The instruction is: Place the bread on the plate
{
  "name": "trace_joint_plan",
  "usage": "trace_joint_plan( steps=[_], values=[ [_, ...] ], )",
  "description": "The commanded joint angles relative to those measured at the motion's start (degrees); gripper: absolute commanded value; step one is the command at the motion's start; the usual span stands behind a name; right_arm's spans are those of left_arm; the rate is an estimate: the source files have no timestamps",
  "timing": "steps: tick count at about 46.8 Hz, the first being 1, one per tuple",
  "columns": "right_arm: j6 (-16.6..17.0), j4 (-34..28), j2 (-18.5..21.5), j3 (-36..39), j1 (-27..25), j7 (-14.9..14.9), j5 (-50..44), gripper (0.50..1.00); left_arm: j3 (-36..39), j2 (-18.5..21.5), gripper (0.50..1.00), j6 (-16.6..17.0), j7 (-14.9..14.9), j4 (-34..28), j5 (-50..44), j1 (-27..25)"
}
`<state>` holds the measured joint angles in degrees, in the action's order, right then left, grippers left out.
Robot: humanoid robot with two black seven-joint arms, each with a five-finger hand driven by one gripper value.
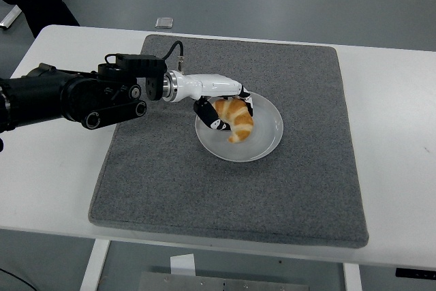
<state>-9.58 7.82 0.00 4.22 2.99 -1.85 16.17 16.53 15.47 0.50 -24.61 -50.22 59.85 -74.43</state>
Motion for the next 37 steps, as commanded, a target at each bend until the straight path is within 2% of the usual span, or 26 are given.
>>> trace_joint_plan(
  steps=[1,9,16,37],
  values=[
    [0.0,0.0,0.0,0.0,0.0,0.0,0.0,0.952,-0.01,-0.35,0.5,0.03,0.0,0.48,0.09,0.25],
    [0.0,0.0,0.0,0.0,0.0,0.0,0.0,0.952,-0.01,-1.67,0.5,0.11,0.0,1.36,0.01,0.68],
    [0.0,0.0,0.0,0.0,0.0,0.0,0.0,0.952,-0.01,-2.02,0.5,1.7,0.08,1.44,0.1,1.12],
    [0.0,0.0,0.0,0.0,0.0,0.0,0.0,0.952,-0.01,-2.46,0.5,2.05,0.08,2.15,0.36,1.92]
  ],
)
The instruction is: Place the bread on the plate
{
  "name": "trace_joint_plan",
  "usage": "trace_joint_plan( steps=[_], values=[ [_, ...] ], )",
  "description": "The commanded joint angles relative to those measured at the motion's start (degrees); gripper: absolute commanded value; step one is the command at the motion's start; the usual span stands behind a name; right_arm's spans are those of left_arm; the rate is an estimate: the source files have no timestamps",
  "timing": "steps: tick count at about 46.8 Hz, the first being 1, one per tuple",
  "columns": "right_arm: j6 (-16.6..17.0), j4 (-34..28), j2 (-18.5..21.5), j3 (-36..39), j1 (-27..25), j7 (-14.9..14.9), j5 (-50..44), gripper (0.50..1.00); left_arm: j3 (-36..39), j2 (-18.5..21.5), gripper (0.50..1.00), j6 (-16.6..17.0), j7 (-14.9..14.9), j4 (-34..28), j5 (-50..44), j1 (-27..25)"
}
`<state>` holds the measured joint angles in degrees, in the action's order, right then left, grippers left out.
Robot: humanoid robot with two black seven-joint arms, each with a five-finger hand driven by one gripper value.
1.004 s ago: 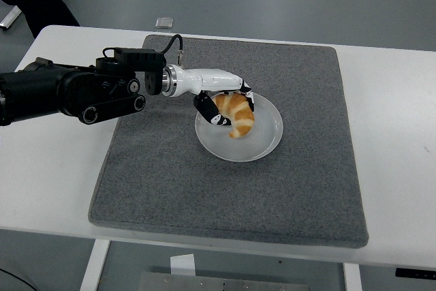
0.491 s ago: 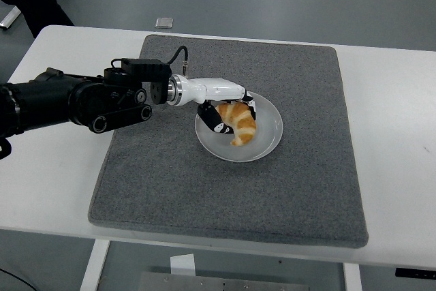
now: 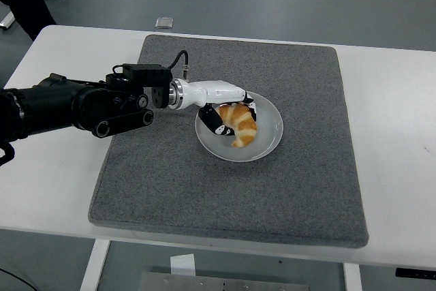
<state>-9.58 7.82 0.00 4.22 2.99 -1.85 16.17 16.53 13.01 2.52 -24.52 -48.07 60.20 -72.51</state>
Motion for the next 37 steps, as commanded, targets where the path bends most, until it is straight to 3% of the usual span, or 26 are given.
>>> trace_joint_plan(
  steps=[1,17,28,37],
  values=[
    [0.0,0.0,0.0,0.0,0.0,0.0,0.0,0.954,0.0,0.0,0.5,0.03,0.0,-0.01,0.01,0.0],
    [0.0,0.0,0.0,0.0,0.0,0.0,0.0,0.952,-0.09,0.0,0.501,1.26,0.0,-0.01,-0.34,0.09],
    [0.0,0.0,0.0,0.0,0.0,0.0,0.0,0.952,-0.44,0.0,0.833,1.61,0.09,-0.18,-1.13,0.18],
    [0.0,0.0,0.0,0.0,0.0,0.0,0.0,0.952,-0.88,-0.09,0.988,1.61,0.09,-0.27,-1.84,0.79]
  ],
)
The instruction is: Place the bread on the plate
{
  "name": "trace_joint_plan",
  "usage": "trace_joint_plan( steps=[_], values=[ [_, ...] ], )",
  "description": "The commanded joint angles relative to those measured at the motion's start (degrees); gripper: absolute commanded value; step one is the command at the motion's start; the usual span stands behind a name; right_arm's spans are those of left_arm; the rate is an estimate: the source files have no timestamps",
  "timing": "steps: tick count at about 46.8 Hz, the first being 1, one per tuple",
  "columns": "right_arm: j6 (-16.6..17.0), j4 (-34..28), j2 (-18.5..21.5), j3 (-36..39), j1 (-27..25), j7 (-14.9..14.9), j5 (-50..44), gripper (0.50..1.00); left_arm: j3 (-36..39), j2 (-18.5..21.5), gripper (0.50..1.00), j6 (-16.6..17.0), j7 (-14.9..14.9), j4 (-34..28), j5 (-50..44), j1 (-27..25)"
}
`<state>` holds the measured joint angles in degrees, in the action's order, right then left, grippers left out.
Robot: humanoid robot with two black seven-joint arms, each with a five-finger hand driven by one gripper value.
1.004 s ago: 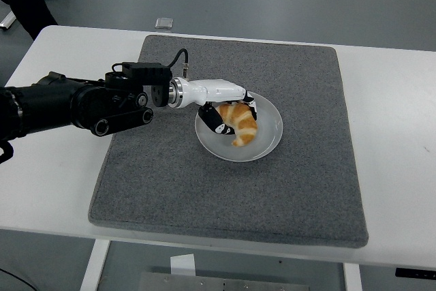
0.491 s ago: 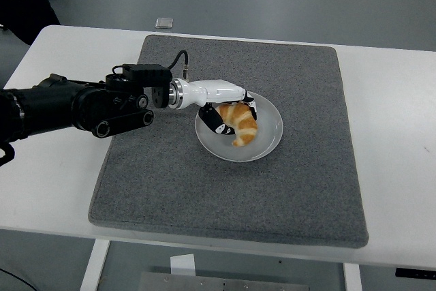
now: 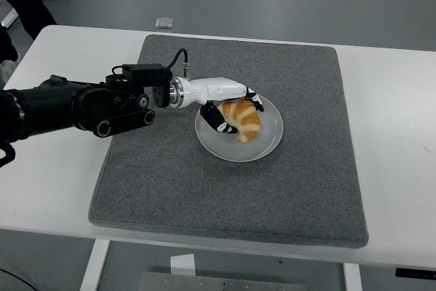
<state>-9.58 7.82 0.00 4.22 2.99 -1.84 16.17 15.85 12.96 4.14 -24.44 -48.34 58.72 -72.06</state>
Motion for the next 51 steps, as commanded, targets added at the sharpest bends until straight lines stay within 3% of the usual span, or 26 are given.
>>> trace_joint_plan(
  steps=[1,16,27,41,51],
  values=[
    [0.0,0.0,0.0,0.0,0.0,0.0,0.0,0.952,-0.29,-0.04,0.988,0.08,0.01,0.0,-0.53,0.34],
    [0.0,0.0,0.0,0.0,0.0,0.0,0.0,0.952,-4.06,0.13,0.994,0.52,-0.08,-0.88,-6.07,-0.45],
    [0.0,0.0,0.0,0.0,0.0,0.0,0.0,0.952,-7.75,2.59,0.994,-0.27,0.0,-2.55,-9.4,-1.86],
    [0.0,0.0,0.0,0.0,0.0,0.0,0.0,0.954,-15.41,5.23,0.994,-0.63,0.36,-3.17,-22.32,-1.07],
    [0.0,0.0,0.0,0.0,0.0,0.0,0.0,0.952,-16.55,6.9,0.996,-0.45,0.53,-2.91,-39.01,-0.98]
  ],
)
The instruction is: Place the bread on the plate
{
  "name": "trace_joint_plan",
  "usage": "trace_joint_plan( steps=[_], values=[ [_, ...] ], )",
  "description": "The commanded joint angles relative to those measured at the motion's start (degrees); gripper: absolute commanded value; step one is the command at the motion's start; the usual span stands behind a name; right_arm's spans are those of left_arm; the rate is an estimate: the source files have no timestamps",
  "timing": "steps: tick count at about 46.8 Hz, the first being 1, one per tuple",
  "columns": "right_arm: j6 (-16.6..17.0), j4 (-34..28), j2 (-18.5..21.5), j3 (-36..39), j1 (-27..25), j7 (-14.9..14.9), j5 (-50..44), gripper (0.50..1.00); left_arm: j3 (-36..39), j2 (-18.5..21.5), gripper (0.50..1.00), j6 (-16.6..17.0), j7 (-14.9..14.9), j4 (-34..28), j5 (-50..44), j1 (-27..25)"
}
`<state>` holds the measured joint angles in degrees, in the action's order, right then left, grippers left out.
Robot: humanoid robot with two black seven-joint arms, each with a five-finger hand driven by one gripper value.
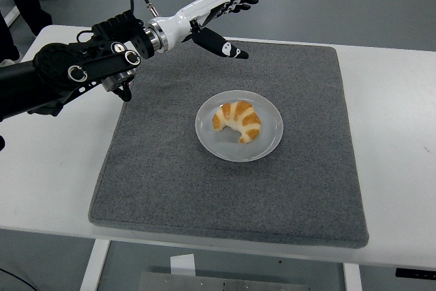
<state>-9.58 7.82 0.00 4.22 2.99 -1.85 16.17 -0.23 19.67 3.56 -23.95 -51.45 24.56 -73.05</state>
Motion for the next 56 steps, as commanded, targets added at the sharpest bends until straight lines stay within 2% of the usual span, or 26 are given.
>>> trace_joint_plan(
  steps=[1,6,15,30,41,49,56],
  values=[
    [0.0,0.0,0.0,0.0,0.0,0.0,0.0,0.952,-0.73,0.37,0.996,0.13,0.04,0.3,-6.7,0.01],
    [0.0,0.0,0.0,0.0,0.0,0.0,0.0,0.952,-2.14,1.95,0.996,0.13,0.04,0.3,-14.44,0.36],
    [0.0,0.0,0.0,0.0,0.0,0.0,0.0,0.952,-6.18,3.53,0.996,0.74,0.21,0.3,-23.06,2.29],
    [0.0,0.0,0.0,0.0,0.0,0.0,0.0,0.952,-19.71,7.4,0.994,1.01,1.53,0.65,-32.74,12.66],
    [0.0,0.18,0.0,0.09,-0.09,0.0,0.09,0.952,-30.61,6.7,0.996,1.62,2.85,2.76,-33.09,19.08],
    [0.0,0.09,0.0,0.0,0.0,0.0,0.0,0.954,-32.99,4.94,0.996,1.8,2.85,4.87,-40.02,20.31],
    [0.0,0.0,0.0,0.0,0.0,0.0,0.0,0.952,-33.25,1.43,0.994,1.8,2.76,8.82,-42.32,20.22]
  ],
)
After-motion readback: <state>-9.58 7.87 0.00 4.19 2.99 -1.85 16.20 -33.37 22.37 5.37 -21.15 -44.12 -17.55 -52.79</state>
